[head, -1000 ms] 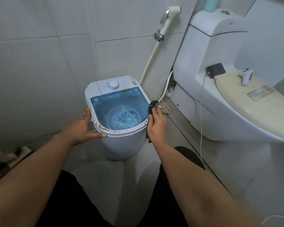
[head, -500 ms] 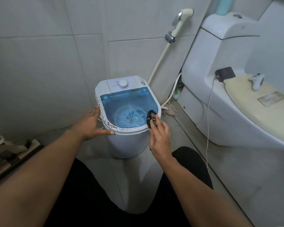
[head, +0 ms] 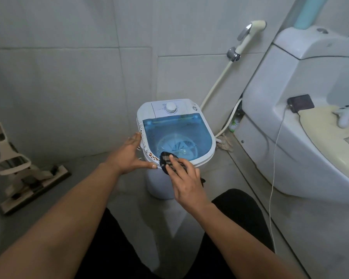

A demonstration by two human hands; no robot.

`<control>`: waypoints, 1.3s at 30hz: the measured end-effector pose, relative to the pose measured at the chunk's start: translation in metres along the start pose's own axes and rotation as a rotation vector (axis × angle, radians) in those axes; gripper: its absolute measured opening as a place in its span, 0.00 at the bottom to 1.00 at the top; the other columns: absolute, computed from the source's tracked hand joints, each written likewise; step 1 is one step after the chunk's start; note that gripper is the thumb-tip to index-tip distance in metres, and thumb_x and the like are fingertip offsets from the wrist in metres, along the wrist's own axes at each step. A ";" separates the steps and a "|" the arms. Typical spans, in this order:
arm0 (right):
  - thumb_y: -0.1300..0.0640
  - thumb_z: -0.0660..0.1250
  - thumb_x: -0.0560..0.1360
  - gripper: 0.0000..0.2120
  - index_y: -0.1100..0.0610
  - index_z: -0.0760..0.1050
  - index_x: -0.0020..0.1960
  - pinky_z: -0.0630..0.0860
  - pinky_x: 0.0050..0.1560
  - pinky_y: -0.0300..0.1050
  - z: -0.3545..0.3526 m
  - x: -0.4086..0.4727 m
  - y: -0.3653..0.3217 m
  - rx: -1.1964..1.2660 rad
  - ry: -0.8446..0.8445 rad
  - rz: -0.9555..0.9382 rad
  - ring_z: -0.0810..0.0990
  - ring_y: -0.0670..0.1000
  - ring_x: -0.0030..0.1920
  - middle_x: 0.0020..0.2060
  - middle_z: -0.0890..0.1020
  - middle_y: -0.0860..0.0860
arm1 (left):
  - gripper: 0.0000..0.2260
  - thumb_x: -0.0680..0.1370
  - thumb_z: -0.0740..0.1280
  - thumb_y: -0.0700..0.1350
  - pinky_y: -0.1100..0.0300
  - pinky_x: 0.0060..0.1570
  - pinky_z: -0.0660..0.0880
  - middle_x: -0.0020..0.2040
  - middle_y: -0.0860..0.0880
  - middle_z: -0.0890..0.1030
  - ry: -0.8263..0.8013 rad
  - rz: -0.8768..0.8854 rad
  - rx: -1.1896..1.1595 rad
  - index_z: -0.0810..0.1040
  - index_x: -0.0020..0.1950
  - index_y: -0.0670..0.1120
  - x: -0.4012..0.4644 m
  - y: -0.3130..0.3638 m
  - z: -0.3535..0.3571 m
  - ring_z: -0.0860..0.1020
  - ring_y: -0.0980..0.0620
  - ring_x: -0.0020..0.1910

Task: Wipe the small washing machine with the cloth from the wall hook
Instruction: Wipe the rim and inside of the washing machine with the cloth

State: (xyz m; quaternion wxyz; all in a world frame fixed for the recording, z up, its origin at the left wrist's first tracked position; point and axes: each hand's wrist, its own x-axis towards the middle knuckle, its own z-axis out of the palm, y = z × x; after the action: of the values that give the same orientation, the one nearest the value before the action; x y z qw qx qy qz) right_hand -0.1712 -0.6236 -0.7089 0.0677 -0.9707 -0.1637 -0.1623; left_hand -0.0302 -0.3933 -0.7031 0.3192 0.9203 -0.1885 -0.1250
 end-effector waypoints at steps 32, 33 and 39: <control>0.60 0.59 0.79 0.18 0.59 0.75 0.67 0.67 0.57 0.58 -0.016 0.158 -0.079 -0.203 -0.337 0.173 0.68 0.61 0.63 0.73 0.68 0.57 | 0.43 0.65 0.79 0.56 0.48 0.75 0.71 0.76 0.46 0.76 0.144 0.033 -0.280 0.73 0.77 0.43 -0.006 -0.016 0.011 0.74 0.48 0.75; 0.60 0.60 0.78 0.18 0.59 0.76 0.66 0.67 0.57 0.58 -0.017 0.164 -0.077 -0.200 -0.345 0.172 0.68 0.61 0.63 0.72 0.68 0.57 | 0.44 0.63 0.79 0.58 0.44 0.72 0.74 0.74 0.46 0.78 0.156 0.019 -0.298 0.74 0.76 0.44 -0.006 -0.018 0.011 0.76 0.46 0.73; 0.61 0.62 0.77 0.16 0.57 0.77 0.64 0.66 0.60 0.59 -0.013 0.201 -0.074 -0.239 -0.383 0.159 0.66 0.62 0.65 0.68 0.71 0.58 | 0.43 0.54 0.82 0.70 0.49 0.60 0.80 0.61 0.56 0.83 0.140 -0.033 -0.379 0.75 0.65 0.57 -0.006 -0.015 0.013 0.81 0.53 0.60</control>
State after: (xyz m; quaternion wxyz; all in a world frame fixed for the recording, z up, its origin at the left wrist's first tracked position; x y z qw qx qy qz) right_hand -0.0207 -0.4974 -0.6236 -0.0671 -0.9948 -0.0760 0.0123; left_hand -0.0359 -0.3870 -0.7222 0.4970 0.8531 -0.1240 -0.0989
